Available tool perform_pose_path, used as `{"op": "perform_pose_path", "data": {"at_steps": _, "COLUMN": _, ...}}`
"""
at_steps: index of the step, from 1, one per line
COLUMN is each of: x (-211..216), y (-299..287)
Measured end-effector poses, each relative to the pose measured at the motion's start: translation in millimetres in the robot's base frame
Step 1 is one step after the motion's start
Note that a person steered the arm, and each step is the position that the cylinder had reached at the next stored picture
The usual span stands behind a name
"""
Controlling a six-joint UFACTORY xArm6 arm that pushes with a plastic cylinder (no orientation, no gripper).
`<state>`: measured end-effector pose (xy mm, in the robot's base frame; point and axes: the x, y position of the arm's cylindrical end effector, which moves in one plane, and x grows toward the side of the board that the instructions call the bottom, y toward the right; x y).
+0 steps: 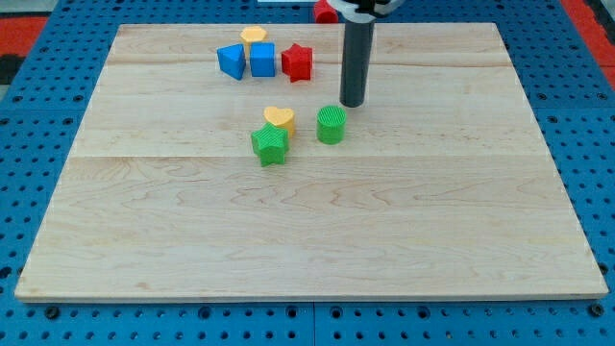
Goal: Move the green circle closer to the green star
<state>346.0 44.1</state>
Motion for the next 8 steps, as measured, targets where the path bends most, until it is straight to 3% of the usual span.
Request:
{"op": "perform_pose_path", "data": {"at_steps": 1, "x": 23, "y": -31}}
{"op": "perform_pose_path", "data": {"at_steps": 5, "x": 110, "y": 1}}
{"op": "perform_pose_path", "data": {"at_steps": 6, "x": 106, "y": 5}}
{"op": "perform_pose_path", "data": {"at_steps": 8, "x": 143, "y": 90}}
